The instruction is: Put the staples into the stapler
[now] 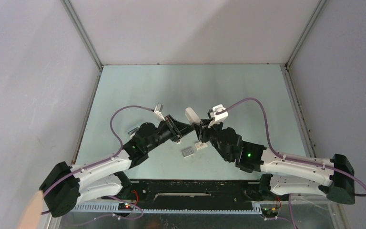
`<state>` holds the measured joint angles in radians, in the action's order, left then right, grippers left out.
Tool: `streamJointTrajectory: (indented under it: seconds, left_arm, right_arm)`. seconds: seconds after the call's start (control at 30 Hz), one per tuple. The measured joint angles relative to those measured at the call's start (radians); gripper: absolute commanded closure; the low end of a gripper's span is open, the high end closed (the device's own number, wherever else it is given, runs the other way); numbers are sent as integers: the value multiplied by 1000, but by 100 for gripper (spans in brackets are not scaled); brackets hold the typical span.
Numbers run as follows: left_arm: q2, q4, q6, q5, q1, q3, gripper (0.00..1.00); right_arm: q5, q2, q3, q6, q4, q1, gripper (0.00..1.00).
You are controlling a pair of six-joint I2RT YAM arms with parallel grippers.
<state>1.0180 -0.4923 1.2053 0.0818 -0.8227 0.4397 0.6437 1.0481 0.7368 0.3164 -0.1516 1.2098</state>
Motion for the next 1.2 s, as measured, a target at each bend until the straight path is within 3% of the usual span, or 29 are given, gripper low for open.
streamJointTrajectory:
  seconds: [0.13, 0.3, 0.53, 0.7, 0.87, 1.07, 1.2]
  left_arm:
    - [20, -6, 6, 2, 0, 4, 78]
    - [22, -5, 19, 2, 2, 2, 63]
    - [20, -48, 76, 22, 27, -40, 63]
    - [20, -89, 105, 41, 43, -67, 73]
    - [20, -153, 121, 56, 58, -91, 98]
    - [-2, -187, 56, 88, 66, -97, 100]
    - [-25, -124, -119, 95, 66, -95, 100]
  right_arm:
    - [8, 2, -5, -39, 2, 9, 100]
    - [-4, 1, -5, -100, -5, 16, 100]
    - [-41, -4, -43, -119, -72, 18, 100]
    - [-70, -6, -74, -121, -126, 20, 100]
    - [-101, -8, -87, -126, -143, 21, 100]
    - [-157, -60, -88, -132, -100, 13, 100]
    - [-227, -132, -52, -104, -2, -24, 100]
